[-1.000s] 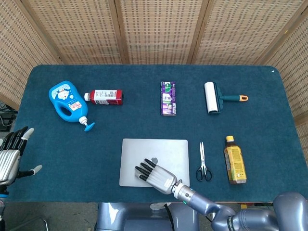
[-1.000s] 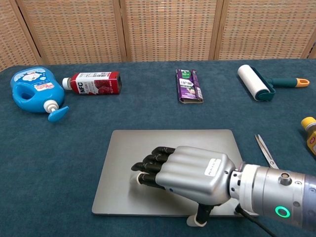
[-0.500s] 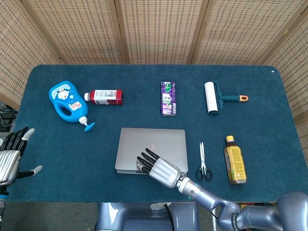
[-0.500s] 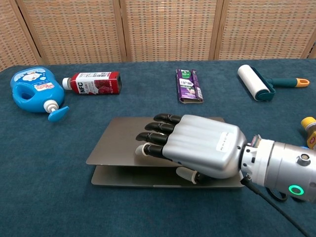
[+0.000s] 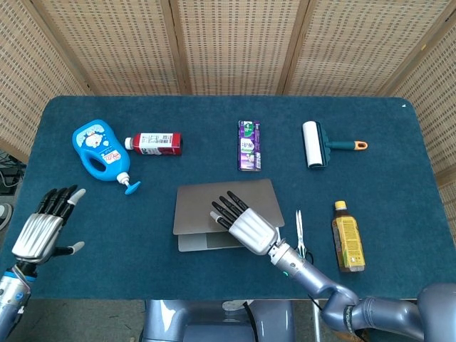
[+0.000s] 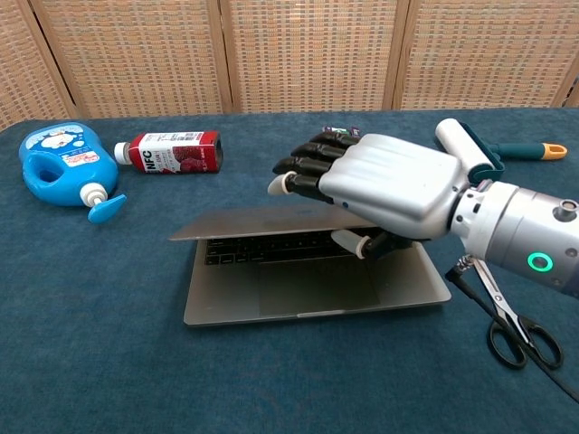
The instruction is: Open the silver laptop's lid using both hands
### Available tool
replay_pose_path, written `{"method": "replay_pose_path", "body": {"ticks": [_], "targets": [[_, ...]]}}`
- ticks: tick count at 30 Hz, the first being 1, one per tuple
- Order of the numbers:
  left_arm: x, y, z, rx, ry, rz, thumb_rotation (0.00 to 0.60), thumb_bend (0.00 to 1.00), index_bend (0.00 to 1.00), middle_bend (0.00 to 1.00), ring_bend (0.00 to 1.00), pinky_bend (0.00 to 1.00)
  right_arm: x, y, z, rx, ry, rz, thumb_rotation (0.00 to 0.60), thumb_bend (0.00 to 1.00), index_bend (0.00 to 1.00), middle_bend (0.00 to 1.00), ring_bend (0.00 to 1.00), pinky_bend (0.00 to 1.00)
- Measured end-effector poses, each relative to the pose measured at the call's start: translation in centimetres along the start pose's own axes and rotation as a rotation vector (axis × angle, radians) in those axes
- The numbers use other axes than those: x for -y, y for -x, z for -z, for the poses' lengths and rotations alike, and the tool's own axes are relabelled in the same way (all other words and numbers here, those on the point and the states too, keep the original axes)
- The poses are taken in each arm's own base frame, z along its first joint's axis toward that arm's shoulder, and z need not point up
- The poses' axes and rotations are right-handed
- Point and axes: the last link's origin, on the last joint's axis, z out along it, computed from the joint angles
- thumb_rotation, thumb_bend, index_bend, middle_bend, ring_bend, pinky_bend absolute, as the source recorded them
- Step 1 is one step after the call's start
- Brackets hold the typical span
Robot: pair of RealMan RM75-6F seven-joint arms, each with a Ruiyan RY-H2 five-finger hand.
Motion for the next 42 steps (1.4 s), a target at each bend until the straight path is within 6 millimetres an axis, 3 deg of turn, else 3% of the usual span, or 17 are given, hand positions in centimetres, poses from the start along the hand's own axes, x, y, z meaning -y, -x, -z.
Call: {"method": "replay_pose_path", "body": {"ticks": [1, 4, 5, 8, 11, 16, 29, 37, 42], "targets": [[-0.3, 0.2, -0.4, 0.003, 0.032, -0.013, 0.6, 0.35, 0.0, 0.0, 0.0, 0.0, -0.2, -0.1, -0.2, -0.001, 0.011, -0.013, 0.6, 0.69, 0.15, 0.14, 0.03, 0.0], [-1.4, 0.7, -1.7, 0.005, 0.125, -0.027, 0.6, 0.7, 0.02, 0.0, 0.02, 0.06, -0.5, -0.1, -0.4, 0.003, 0.032, -0.035, 0.6, 0.69, 0.15, 0.14, 0.03, 0.0], [-1.7, 0.9, -2.0, 0.006, 0.154, -0.029, 0.6, 0.8, 0.05, 0.0, 0.05, 0.12, -0.6, -0.1, -0.5, 0.004, 0.038, -0.04, 0.6, 0.69, 0.15, 0.14, 0.03, 0.0], [-2.6, 1.6, -3.2, 0.01, 0.258, -0.047, 0.6, 0.95, 0.2, 0.04, 0.17, 0.2, -0.8, -0.2, -0.8, 0.005, 0.053, -0.056, 0.6, 0.69, 0.15, 0.14, 0.03, 0.0], [-3.4, 2.6, -4.3, 0.011, 0.357, -0.074, 0.6, 1.0, 0.32, 0.13, 0.25, 0.26, -1.1, -0.4, -1.0, 0.004, 0.066, -0.072, 0.6, 0.69, 0.15, 0.14, 0.03, 0.0], [-5.2, 4.5, -5.8, 0.0, 0.475, -0.087, 0.6, 1.0, 0.4, 0.19, 0.3, 0.32, -1.3, -0.6, -1.3, 0.007, 0.082, -0.088, 0.6, 0.69, 0.15, 0.14, 0.03, 0.0], [-8.7, 8.1, -7.7, 0.063, 0.605, -0.083, 0.6, 1.0, 0.41, 0.2, 0.3, 0.34, -1.8, -1.0, -1.7, 0.009, 0.099, -0.101, 0.6, 0.69, 0.15, 0.14, 0.03, 0.0], [-12.3, 10.6, -9.2, 0.081, 0.647, -0.041, 0.6, 1.0, 0.41, 0.2, 0.3, 0.34, -2.2, -1.3, -1.8, 0.005, 0.108, -0.113, 0.6, 0.69, 0.16, 0.15, 0.03, 0.0], [-13.6, 11.5, -10.1, 0.098, 0.658, -0.059, 0.6, 1.0, 0.41, 0.2, 0.3, 0.34, -2.3, -1.4, -1.8, 0.002, 0.109, -0.116, 0.6, 0.69, 0.16, 0.15, 0.03, 0.0]]}}
